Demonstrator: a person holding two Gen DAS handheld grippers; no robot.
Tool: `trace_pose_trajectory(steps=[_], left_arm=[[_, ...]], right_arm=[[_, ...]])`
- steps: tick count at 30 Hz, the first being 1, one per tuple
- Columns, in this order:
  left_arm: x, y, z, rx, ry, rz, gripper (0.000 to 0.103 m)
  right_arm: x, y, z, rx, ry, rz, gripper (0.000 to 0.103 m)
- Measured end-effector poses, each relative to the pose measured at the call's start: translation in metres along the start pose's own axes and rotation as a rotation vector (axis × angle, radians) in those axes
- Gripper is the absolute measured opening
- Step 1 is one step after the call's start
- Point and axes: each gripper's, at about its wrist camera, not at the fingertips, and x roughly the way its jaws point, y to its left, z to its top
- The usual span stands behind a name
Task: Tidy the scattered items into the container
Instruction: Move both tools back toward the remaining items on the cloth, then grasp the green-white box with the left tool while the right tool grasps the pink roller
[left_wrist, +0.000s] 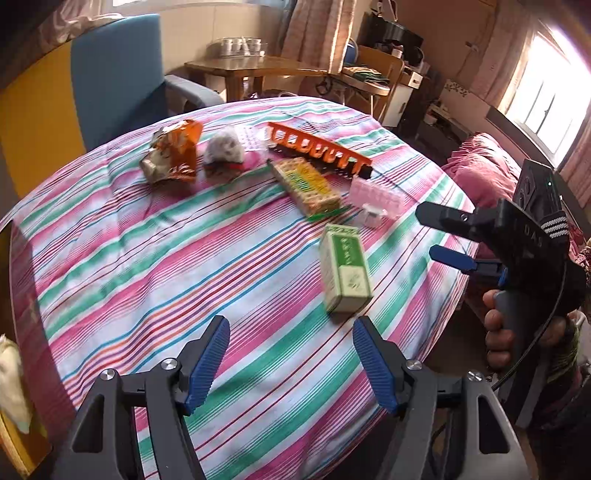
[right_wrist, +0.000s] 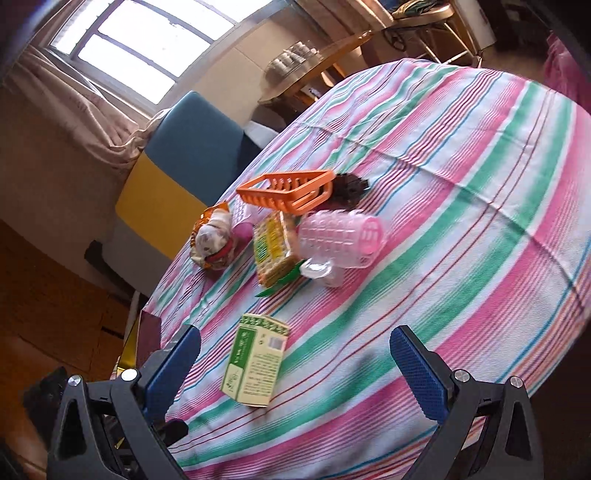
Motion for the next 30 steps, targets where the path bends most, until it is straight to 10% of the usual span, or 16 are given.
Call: trace_pose_trajectory(steps=[13,21,30], left_arm=[[0.070,-0.029,0.038,0.078,0.092,0.013,0.069],[0.073,-0.016,0.033,0.053,0.082,0.030,0.033],[0.045,0.024,0.006,-0.051,0.080,0.033,0.033]], right_arm=[[-0.010,-0.026,0.012,-0.021,-0.030,-0.088,0.103],[-0.006,-0.020,0.011,-0.086,-0.027,-0.117,0.103],[0.015,0.013,0.035,-0.308,-0.059,-0.176,0.103]])
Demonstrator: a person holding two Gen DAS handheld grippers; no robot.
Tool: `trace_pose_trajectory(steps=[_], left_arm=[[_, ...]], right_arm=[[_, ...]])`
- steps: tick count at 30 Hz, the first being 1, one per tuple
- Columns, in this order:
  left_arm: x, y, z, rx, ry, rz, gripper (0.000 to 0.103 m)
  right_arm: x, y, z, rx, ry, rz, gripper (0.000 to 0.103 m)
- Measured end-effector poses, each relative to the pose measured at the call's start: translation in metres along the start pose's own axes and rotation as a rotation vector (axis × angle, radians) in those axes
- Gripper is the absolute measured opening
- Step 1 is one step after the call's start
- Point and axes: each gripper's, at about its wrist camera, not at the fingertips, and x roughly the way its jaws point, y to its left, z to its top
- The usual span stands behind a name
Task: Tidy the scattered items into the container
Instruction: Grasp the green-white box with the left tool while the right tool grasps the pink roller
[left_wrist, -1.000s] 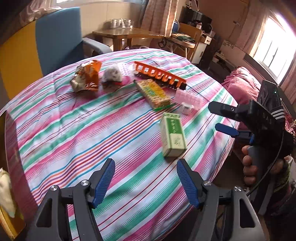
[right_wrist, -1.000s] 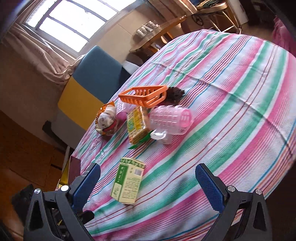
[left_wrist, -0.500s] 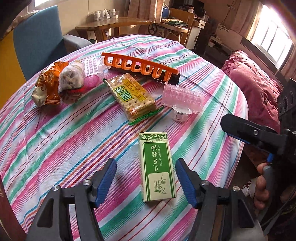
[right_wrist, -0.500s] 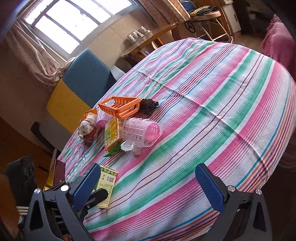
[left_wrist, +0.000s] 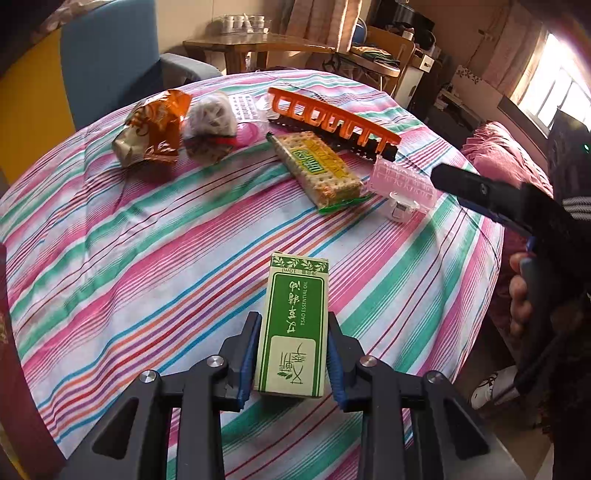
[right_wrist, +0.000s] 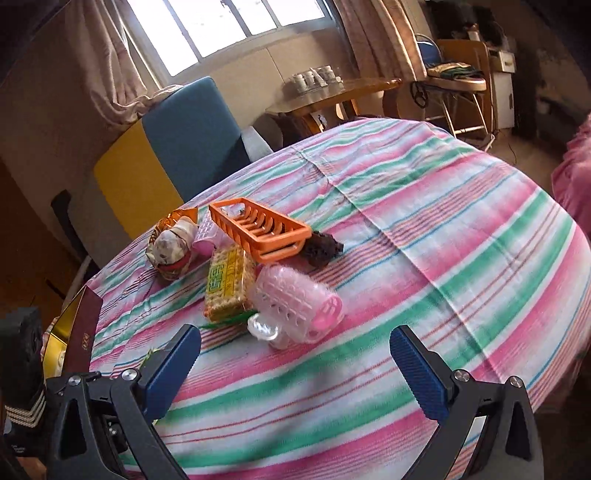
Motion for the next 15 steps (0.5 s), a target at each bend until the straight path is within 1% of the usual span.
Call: trace_pose_trajectory(steps=[5,6,9,11,13,15], left_arm=[[-0.017,0.027,-0.020,-0.063,-0.008,0.041,0.033],[-0.020,0.033,-0.024,-0.072,-0.011,0.051,0.033],[-0.027,0.045,-0.032,-0.095,-0.016,0.069,0.033],[-0.030,0.049,-0.036,-0.105,-0.022,0.077,0.033],[-0.032,0.051,-0.039,-0.110,-0.029,0.086,0.033],[-0.036,0.052,-0.043,-0.111,-0.036,0.090,0.033]], right_arm=[[0.027,0.015,0.027,-0.107,0.035,0.001,0.102],[0.033,0.019,0.029,-0.127,0.048,-0.003,0.098],[0.051,0.030,0.030,-0.195,0.125,-0.032,0.078],[0.056,0.036,0.024,-0.237,0.158,-0.052,0.074],[0.057,0.044,0.016,-0.286,0.175,-0.080,0.068],[0.055,0.052,0.008,-0.322,0.188,-0.088,0.062]])
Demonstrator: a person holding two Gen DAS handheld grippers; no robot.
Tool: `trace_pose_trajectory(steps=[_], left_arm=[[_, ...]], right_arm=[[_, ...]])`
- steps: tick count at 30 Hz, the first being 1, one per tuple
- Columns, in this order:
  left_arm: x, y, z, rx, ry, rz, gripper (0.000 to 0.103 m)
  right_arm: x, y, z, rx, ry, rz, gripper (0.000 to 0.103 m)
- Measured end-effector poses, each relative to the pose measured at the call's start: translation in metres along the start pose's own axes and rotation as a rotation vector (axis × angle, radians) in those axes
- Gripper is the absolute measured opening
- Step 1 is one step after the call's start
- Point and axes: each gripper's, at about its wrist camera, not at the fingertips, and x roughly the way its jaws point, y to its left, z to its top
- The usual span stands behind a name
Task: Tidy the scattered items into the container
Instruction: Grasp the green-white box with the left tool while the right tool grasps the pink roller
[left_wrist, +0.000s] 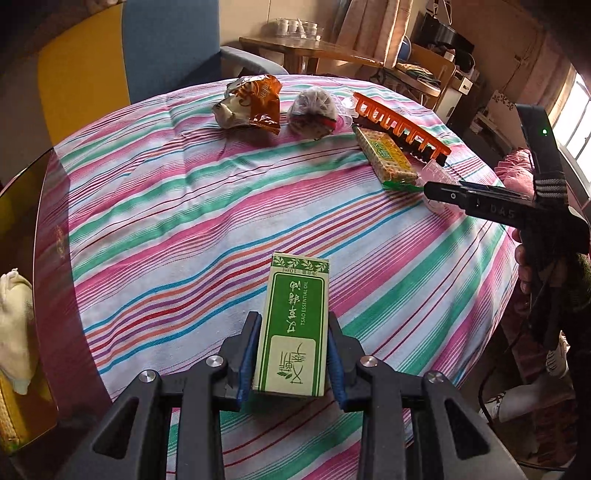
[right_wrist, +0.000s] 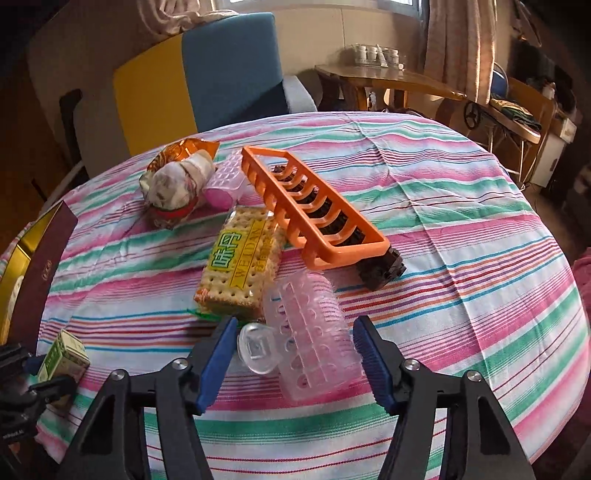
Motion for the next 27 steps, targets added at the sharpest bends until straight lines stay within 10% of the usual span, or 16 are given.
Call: trace_pose_trajectory(steps=[14,18,27], left_arm=[[-0.022,0.027,-0.029,-0.046,-0.028,-0.008,0.034],[-0.032,0.035,-0.034,-0.067,-0.051,-0.054,0.049],[-0.036,0.034,-0.030,-0.017,-0.083,-0.039,0.051]], right_arm=[[-0.030,0.070,-0.050,-0.035,0.003,0.131,0.062],[-0.038,0.087,-0.059,-0.044,-0.005,0.168,0.070],[-0.045,0.101,-0.060,-0.102,-0.043,0.113,0.079]])
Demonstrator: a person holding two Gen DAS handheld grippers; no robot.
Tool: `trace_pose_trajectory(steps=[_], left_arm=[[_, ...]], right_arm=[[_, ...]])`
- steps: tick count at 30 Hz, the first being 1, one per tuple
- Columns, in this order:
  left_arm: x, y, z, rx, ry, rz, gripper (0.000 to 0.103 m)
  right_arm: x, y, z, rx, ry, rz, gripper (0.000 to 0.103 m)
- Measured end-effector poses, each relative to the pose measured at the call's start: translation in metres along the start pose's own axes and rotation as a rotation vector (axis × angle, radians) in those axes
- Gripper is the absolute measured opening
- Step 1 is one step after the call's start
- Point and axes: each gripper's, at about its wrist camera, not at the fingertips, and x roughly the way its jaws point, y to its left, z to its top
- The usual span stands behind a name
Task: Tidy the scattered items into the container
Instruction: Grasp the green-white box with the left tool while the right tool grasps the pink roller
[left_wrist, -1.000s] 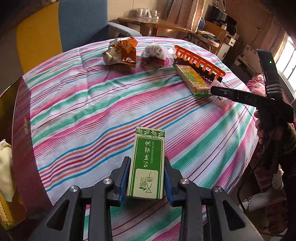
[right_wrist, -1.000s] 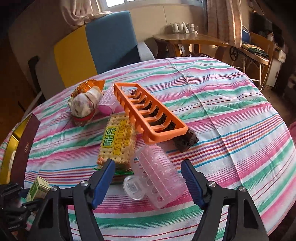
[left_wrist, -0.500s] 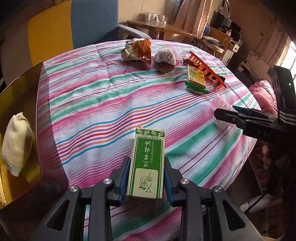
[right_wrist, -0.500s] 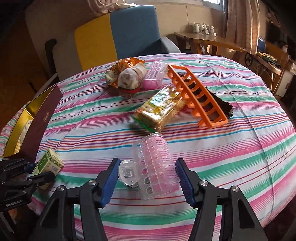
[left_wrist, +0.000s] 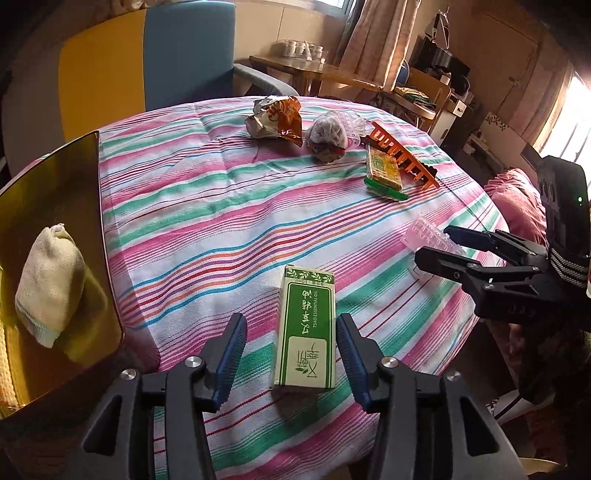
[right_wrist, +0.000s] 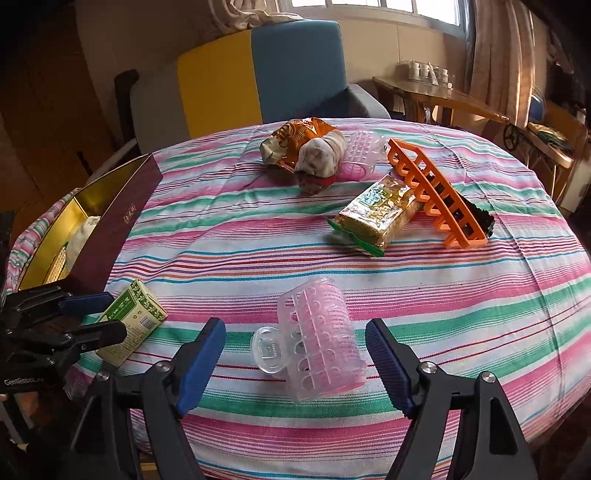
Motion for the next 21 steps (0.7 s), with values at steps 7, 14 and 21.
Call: trace_pose_trajectory(steps=[7,14,21], left_arm=[[0.018,-0.008,0.004,0.037,0.033,0.029,0.051],[0.019,-0.007,0.003,0.037,0.014,0.076,0.040],[0.013,-0.003,-0.002,0.012,0.007,0.097,0.032]], right_arm=[[0.002,-0.009,-0.001,0.020,0.010,-0.017,0.081],[0.008,-0.006,-0.004,-0.018,0.037,-0.031,0.071],[0.014,0.008,-0.005,-0.050,0.049,-0.062,0.060]])
